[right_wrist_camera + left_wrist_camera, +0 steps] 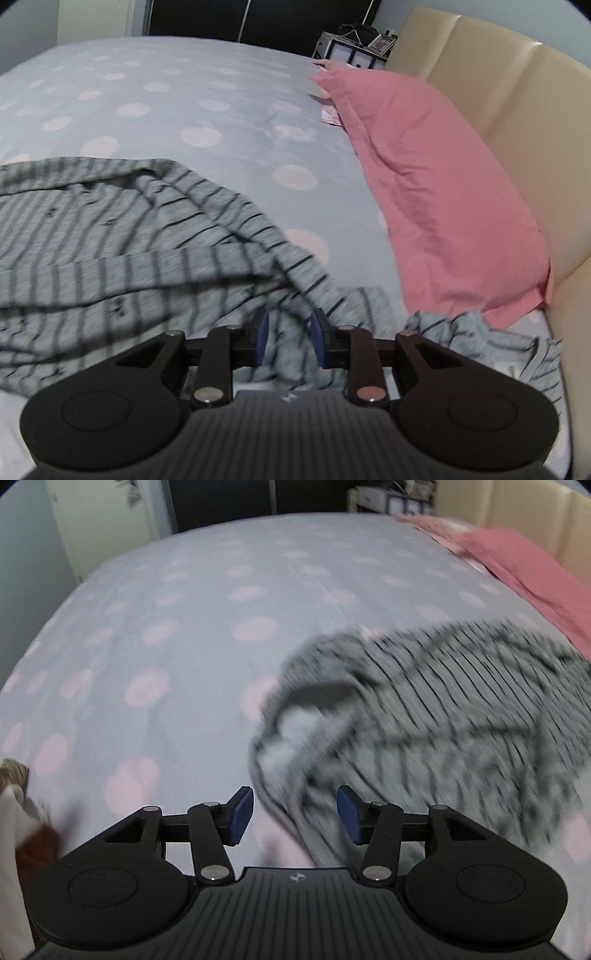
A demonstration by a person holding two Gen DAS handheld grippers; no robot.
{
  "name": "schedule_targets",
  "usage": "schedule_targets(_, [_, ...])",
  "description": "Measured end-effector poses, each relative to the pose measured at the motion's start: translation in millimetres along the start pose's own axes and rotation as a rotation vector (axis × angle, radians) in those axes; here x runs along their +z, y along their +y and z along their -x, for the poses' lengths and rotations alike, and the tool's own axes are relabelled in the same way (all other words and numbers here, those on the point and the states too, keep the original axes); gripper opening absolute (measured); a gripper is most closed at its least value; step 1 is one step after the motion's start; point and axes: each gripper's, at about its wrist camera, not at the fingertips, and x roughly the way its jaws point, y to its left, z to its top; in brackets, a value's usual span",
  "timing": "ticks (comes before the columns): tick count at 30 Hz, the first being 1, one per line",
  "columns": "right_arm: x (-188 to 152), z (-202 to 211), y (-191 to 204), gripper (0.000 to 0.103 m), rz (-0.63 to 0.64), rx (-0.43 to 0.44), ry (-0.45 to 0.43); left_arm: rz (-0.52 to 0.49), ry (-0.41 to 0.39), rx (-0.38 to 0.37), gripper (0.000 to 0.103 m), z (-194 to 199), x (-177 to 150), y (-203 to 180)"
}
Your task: Fold clothes
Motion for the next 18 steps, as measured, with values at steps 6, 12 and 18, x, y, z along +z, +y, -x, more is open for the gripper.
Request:
schedule_targets(6, [-22.2, 13.5, 3.8, 0.029, 0.027, 0.029, 0.016, -0.228, -0.02, -0.038, 0.051, 29.0, -40.1, -47.8])
schedule_targets(12, [-31.0, 18.7, -5.2, 0.031, 0.031, 0.019, 0.011, -0.517, 0.005, -0.002, 0.051, 5.6, -78.1, -113.0])
schedule_targets(18, [-36.7, 12.9, -25.5, 0.037, -0.02, -0.018, 0.037, -0.572, 0.064, 0.103, 0.031, -27.3, -75.6, -127.1])
